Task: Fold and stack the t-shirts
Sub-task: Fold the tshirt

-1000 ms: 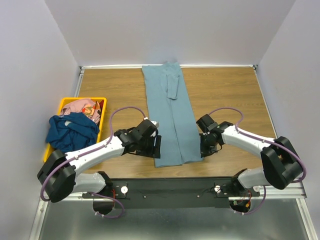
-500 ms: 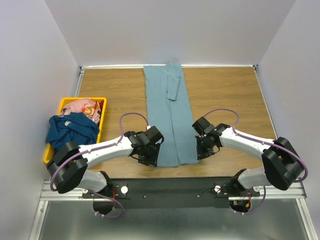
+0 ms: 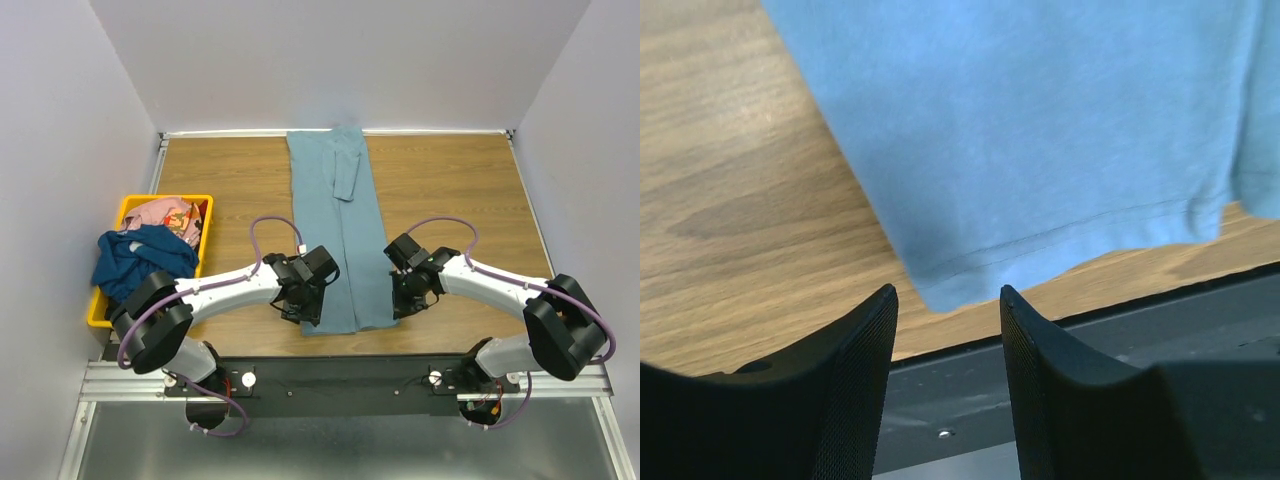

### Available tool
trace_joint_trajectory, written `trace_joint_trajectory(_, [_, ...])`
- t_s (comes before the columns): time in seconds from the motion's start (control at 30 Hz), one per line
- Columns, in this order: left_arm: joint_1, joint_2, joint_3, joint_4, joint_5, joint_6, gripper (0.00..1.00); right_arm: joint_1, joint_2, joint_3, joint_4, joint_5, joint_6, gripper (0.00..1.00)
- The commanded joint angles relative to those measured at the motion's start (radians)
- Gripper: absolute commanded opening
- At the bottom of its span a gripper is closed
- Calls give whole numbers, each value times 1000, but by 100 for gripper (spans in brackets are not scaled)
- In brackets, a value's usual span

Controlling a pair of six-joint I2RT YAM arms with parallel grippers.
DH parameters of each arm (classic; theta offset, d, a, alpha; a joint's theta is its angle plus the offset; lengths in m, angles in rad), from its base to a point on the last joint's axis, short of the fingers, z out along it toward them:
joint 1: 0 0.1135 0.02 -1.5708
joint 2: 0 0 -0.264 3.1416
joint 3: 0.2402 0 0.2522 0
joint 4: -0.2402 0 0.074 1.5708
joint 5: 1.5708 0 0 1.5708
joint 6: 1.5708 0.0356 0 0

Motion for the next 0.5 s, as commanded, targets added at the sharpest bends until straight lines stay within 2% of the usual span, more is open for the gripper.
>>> trace_joint_trajectory(0.0, [-8,5,25,-32,-47,-20,54,10,-11,-4,21,-16,-4,1])
trace_joint_trajectory(0.47, [-14,109,11,-29,-24,14,52,10,-8,-7,23,-19,-5,1])
